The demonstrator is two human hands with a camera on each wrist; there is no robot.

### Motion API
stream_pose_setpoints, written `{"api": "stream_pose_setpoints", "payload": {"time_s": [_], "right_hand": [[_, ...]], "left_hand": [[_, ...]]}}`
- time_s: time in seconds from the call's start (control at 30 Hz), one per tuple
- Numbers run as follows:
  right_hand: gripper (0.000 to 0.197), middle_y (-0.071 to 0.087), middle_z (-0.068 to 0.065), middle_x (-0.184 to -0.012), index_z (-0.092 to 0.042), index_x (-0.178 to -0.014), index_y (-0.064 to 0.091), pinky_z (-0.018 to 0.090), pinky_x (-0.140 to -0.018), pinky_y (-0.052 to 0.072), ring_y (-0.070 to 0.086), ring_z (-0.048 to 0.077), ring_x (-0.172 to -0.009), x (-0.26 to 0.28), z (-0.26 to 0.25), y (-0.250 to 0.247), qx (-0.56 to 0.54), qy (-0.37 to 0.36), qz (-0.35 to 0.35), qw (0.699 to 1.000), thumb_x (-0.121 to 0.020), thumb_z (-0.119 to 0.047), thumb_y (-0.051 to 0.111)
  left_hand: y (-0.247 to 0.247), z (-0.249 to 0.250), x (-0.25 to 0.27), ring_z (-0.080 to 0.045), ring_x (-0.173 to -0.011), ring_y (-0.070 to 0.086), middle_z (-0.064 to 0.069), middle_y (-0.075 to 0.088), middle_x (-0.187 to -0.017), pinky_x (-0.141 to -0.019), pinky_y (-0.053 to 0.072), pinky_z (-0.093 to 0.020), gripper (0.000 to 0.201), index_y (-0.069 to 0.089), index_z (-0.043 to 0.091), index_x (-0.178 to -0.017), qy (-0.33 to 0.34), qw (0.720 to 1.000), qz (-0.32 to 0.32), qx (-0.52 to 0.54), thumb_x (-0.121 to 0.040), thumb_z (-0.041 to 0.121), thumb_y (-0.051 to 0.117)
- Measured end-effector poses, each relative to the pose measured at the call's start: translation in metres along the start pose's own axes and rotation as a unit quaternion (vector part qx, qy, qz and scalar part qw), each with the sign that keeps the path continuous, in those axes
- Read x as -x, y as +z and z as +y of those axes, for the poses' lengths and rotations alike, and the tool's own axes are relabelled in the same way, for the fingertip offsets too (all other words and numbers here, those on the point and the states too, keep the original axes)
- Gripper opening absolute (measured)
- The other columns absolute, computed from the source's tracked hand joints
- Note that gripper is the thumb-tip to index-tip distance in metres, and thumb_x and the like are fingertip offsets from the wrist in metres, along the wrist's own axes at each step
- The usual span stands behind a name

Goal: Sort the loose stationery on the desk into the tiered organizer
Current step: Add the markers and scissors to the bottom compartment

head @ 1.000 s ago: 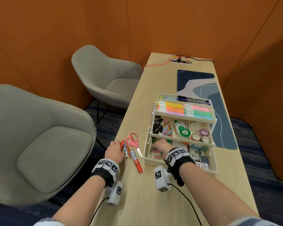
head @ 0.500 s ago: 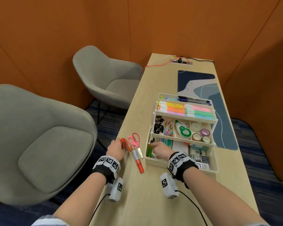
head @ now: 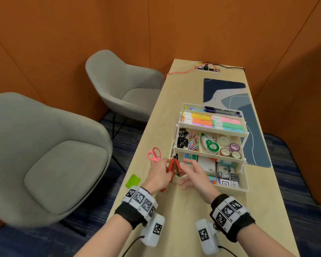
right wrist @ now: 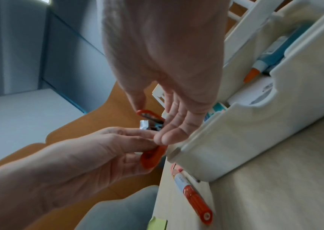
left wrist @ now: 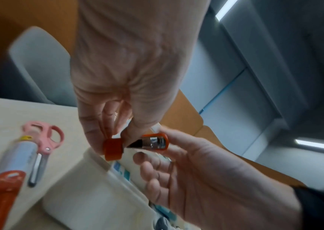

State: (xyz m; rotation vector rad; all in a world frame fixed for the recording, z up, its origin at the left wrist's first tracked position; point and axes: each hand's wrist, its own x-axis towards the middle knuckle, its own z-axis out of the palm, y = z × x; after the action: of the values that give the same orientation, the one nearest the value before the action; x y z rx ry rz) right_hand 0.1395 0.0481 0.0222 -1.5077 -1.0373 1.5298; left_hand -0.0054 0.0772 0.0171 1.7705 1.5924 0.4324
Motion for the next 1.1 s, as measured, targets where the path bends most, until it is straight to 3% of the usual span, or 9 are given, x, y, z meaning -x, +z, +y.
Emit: {"api": "stream_pose_setpoints", "payload": {"time_s": [0.1,0.23,0.33,0.5,0.63,0.73,0.87,0.97,1.1], "right_hand": [[0.026,0.06,0.012,-0.088,-0.008,-0.121,0.048,0.028,-0.055,0.054,0.063,0.021,-0.065,-0.01,0.003,-0.006,0.002,0.01,0.047,0.999,-0.097,-0.019,0.05],[0.02,0.061,0.016,-0.093,-0.006,-0.11,0.05,0.028,-0.054,0.056,0.066,0.024,-0.064,-0.018,-0.006,-0.012,-0.049,0.042,0.045,0.997,-0.096,-0.02,0.052],[0.021,0.064,0.017,-0.086,-0.007,-0.111,0.048,0.029,-0.056,0.056,0.065,0.022,-0.062,-0.027,-0.008,-0.013,-0.036,0.051,0.062,0.996,-0.092,-0.012,0.057],[0.01,0.065,0.018,-0.077,-0.007,-0.102,0.048,0.026,-0.048,0.054,0.064,0.018,-0.051,-0.052,0.004,-0.01,0.015,0.058,0.171,0.983,-0.093,-0.004,0.051],[0.011,0.066,0.012,-0.095,-0.019,-0.098,0.051,0.034,-0.066,0.058,0.069,0.015,-0.061,-0.069,0.017,0.001,0.117,0.045,0.222,0.967,-0.093,-0.01,0.05],[0.021,0.07,0.007,-0.099,-0.025,-0.099,0.064,0.039,-0.079,0.058,0.07,0.012,-0.065,-0.073,0.026,0.009,0.101,0.021,0.214,0.971,-0.091,-0.009,0.052],[0.024,0.072,0.004,-0.09,-0.015,-0.107,0.072,0.032,-0.084,0.053,0.068,0.02,-0.084,-0.075,0.021,0.009,0.141,-0.006,0.233,0.962,-0.091,-0.013,0.053],[0.025,0.072,0.007,-0.091,-0.016,-0.102,0.072,0.025,-0.076,0.048,0.065,0.025,-0.089,-0.071,0.013,0.01,0.344,-0.068,0.218,0.911,-0.095,-0.018,0.048],[0.025,0.069,0.006,-0.091,-0.015,-0.102,0.064,0.033,-0.075,0.048,0.064,0.025,-0.087,-0.071,0.017,0.011,0.611,-0.11,0.148,0.77,-0.099,-0.026,0.042]], "left_hand": [[0.008,0.009,-0.007,-0.023,-0.087,0.064,-0.008,0.069,-0.094,-0.075,0.048,-0.031,0.034,0.053,0.014,-0.119,0.0,1.0,-0.015,-0.004,-0.086,0.01,0.059],[0.011,0.016,-0.017,-0.019,-0.078,0.06,-0.008,0.069,-0.092,-0.064,0.035,-0.024,0.027,0.052,0.014,-0.112,0.011,1.0,-0.011,-0.002,-0.086,0.01,0.059],[0.012,0.02,-0.024,-0.024,-0.082,0.063,-0.008,0.068,-0.089,-0.067,0.043,-0.029,0.02,0.054,0.013,-0.104,0.018,1.0,0.001,0.013,-0.085,0.012,0.062],[0.015,0.009,-0.025,-0.022,-0.087,0.064,-0.004,0.069,-0.094,-0.078,0.051,-0.037,0.013,0.058,0.016,-0.103,0.028,0.998,0.056,-0.019,-0.091,0.02,0.053],[0.015,-0.011,-0.017,-0.018,-0.094,0.06,0.001,0.064,-0.103,-0.083,0.047,-0.033,0.017,0.06,0.019,-0.104,0.03,0.995,0.084,-0.035,-0.091,0.015,0.05],[0.012,-0.027,-0.009,-0.015,-0.094,0.058,0.003,0.061,-0.105,-0.083,0.045,-0.029,0.016,0.06,0.019,-0.104,0.025,0.995,0.091,-0.02,-0.091,0.015,0.05],[0.005,-0.044,0.0,-0.009,-0.089,0.057,0.006,0.06,-0.102,-0.083,0.049,-0.03,0.015,0.061,0.02,-0.102,0.008,0.996,0.089,0.005,-0.092,0.014,0.052],[0.0,-0.053,0.005,-0.004,-0.083,0.056,0.009,0.059,-0.097,-0.078,0.049,-0.026,0.013,0.06,0.024,-0.099,0.006,0.995,0.096,0.019,-0.093,0.014,0.053],[-0.006,-0.062,0.008,-0.006,-0.082,0.056,0.008,0.059,-0.096,-0.078,0.049,-0.028,0.01,0.06,0.022,-0.098,0.004,0.995,0.101,0.018,-0.093,0.017,0.052]]}}
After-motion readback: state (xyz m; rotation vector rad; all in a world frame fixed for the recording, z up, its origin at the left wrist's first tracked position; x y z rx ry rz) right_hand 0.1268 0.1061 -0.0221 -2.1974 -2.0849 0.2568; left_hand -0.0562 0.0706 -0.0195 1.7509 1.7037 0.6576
